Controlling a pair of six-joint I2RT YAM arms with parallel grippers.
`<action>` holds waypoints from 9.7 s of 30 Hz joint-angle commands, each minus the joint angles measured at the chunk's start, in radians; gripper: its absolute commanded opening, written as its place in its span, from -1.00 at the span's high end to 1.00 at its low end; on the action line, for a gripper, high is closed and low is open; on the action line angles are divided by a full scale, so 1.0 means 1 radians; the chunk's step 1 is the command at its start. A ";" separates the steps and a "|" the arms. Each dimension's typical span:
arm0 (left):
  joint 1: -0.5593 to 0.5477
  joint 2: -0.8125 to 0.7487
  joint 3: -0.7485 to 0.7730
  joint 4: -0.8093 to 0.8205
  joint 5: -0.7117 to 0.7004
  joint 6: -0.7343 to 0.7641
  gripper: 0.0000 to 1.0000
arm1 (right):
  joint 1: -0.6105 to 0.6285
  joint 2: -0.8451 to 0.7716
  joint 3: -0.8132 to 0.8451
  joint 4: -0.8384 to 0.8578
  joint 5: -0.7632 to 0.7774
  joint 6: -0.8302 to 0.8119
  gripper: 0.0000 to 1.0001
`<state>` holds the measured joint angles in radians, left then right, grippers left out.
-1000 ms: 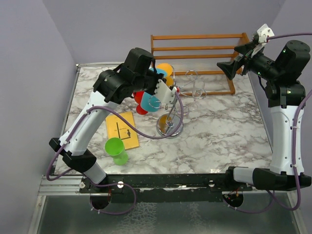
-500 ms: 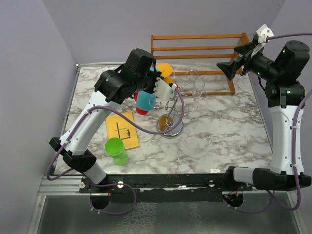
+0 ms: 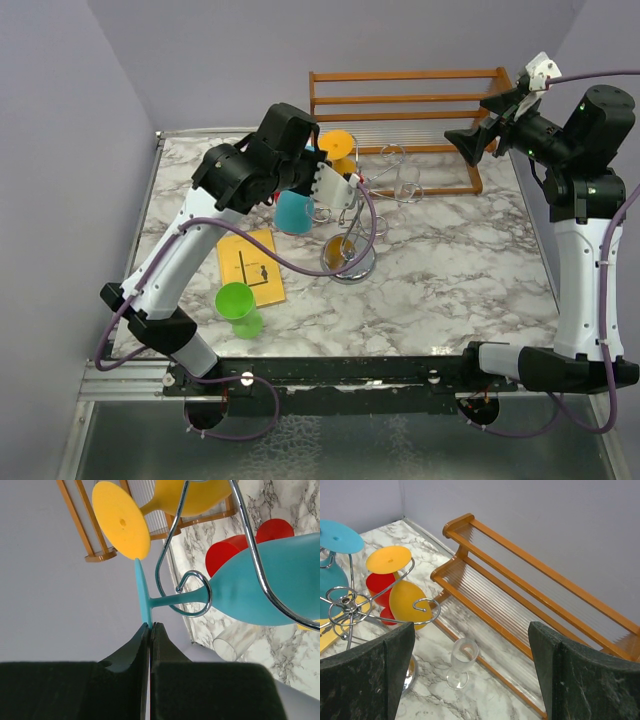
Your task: Place the wine glass upside down on the wine glass rack
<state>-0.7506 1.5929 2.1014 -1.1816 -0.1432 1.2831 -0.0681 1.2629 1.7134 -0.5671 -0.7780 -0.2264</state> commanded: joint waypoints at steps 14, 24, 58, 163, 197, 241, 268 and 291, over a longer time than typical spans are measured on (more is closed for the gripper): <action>-0.007 -0.070 -0.007 -0.044 0.087 -0.055 1.00 | -0.006 -0.040 -0.029 0.018 0.012 -0.009 -0.89; -0.006 -0.076 -0.033 -0.041 0.157 -0.075 1.00 | -0.006 -0.040 -0.030 0.019 0.014 -0.009 -0.90; -0.007 -0.089 -0.063 -0.076 0.196 -0.110 0.54 | -0.006 -0.048 -0.060 0.025 0.020 -0.016 -0.91; 0.832 0.199 -0.236 0.201 0.477 -0.919 0.82 | -0.006 -0.059 -0.293 0.048 0.191 -0.149 -0.95; 0.617 -0.032 0.229 0.717 0.632 -1.384 1.00 | 0.041 0.135 0.053 0.033 -0.029 0.121 -0.87; 0.371 0.075 0.192 0.841 0.734 -1.451 1.00 | 0.208 0.296 0.194 0.315 0.087 0.570 0.51; 0.349 0.072 0.197 0.829 0.704 -1.409 1.00 | 0.208 0.285 0.132 0.324 0.079 0.613 0.53; 0.347 -0.065 0.097 0.705 0.553 -1.270 -0.38 | 0.143 0.215 0.155 0.234 0.385 0.407 0.98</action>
<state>-0.4000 1.5932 2.2013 -0.4450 0.5247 -0.0540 0.0937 1.5253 1.8462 -0.3199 -0.5285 0.2691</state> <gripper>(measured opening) 0.625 0.037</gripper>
